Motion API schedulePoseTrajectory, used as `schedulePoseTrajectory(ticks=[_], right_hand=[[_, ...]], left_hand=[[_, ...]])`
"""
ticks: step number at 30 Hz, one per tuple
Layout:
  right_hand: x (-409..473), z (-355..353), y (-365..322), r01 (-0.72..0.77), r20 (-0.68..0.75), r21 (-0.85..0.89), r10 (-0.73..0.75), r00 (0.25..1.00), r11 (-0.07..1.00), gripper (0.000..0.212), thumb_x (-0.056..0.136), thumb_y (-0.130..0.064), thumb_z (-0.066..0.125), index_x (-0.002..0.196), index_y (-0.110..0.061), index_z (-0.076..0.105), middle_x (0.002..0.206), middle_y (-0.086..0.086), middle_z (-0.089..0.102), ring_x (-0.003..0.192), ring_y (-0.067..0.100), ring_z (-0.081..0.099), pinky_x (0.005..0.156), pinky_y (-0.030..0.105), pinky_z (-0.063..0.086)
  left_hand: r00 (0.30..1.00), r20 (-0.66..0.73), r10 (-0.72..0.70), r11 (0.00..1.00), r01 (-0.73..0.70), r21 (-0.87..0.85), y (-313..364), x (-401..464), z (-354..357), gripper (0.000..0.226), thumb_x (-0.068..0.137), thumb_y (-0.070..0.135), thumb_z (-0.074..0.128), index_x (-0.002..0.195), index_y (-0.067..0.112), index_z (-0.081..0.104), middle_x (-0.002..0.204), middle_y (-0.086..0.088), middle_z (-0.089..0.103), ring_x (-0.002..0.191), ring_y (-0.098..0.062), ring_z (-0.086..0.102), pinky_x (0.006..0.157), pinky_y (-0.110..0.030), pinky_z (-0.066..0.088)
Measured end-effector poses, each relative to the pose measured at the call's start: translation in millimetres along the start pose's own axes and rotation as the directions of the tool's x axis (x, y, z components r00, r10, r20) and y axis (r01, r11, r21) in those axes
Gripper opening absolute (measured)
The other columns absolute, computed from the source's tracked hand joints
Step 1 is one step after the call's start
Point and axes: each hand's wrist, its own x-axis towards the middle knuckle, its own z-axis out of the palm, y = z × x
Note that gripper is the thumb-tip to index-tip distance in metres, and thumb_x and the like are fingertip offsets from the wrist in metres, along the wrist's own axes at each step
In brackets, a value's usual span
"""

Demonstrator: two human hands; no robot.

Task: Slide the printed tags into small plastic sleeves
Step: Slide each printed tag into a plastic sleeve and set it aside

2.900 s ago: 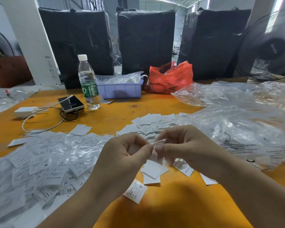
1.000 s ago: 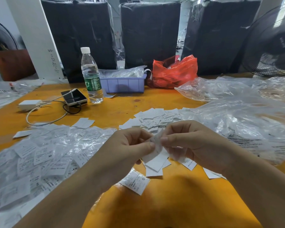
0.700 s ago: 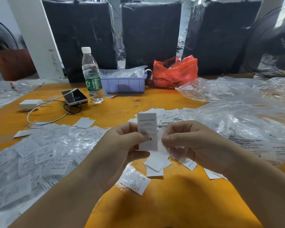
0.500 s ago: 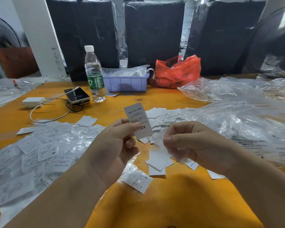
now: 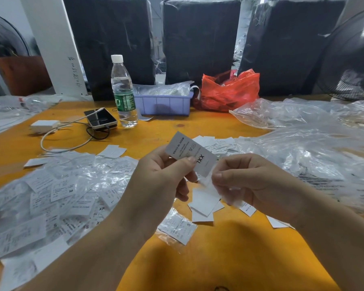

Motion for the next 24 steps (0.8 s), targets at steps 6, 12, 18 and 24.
schedulePoseTrajectory(ticks=[6, 12, 18, 24], right_hand=[[0.6, -0.9, 1.1, 0.008, -0.015, -0.017, -0.008, 1.000, 1.000, 0.011, 0.073, -0.017, 0.074, 0.069, -0.009, 0.066, 0.068, 0.011, 0.058, 0.052, 0.016, 0.049, 0.053, 0.022, 0.043], [0.7, -3.1, 0.4, 0.019, -0.033, -0.028, -0.020, 0.999, 0.999, 0.021, 0.072, -0.021, 0.077, 0.072, -0.005, 0.065, 0.060, 0.006, 0.057, 0.054, 0.017, 0.050, 0.051, 0.021, 0.043], [1.0, -2.3, 0.7, 0.024, -0.023, -0.018, -0.024, 0.999, 1.000, 0.019, 0.074, -0.016, 0.079, 0.072, -0.004, 0.064, 0.061, 0.007, 0.056, 0.053, 0.016, 0.049, 0.052, 0.022, 0.043], [1.9, -0.9, 1.6, 0.016, -0.062, 0.024, -0.014, 0.998, 1.000, 0.014, 0.071, -0.019, 0.069, 0.071, -0.005, 0.063, 0.077, 0.018, 0.057, 0.052, 0.017, 0.048, 0.061, 0.032, 0.042]], left_hand=[[0.999, 0.004, -0.040, 0.996, 0.040, -0.075, -1.5, -0.4, 2.1, 0.021, 0.092, 0.013, 0.061, 0.081, 0.026, 0.075, 0.064, -0.004, 0.066, 0.051, -0.011, 0.055, 0.048, -0.023, 0.050], [0.998, -0.038, -0.057, 0.979, 0.049, -0.199, -0.3, 3.1, -3.1, 0.010, 0.090, 0.012, 0.061, 0.095, 0.015, 0.068, 0.066, -0.006, 0.065, 0.050, -0.011, 0.055, 0.046, -0.024, 0.050], [0.998, 0.030, -0.052, 0.984, 0.056, -0.168, -3.3, 3.1, -2.0, 0.016, 0.080, 0.015, 0.069, 0.096, 0.015, 0.069, 0.069, -0.007, 0.068, 0.050, -0.012, 0.056, 0.049, -0.025, 0.051], [0.997, 0.059, -0.046, 0.992, 0.052, -0.113, -5.3, 2.7, -0.7, 0.024, 0.076, 0.021, 0.065, 0.098, 0.015, 0.070, 0.068, -0.006, 0.069, 0.051, -0.012, 0.056, 0.051, -0.024, 0.051]])
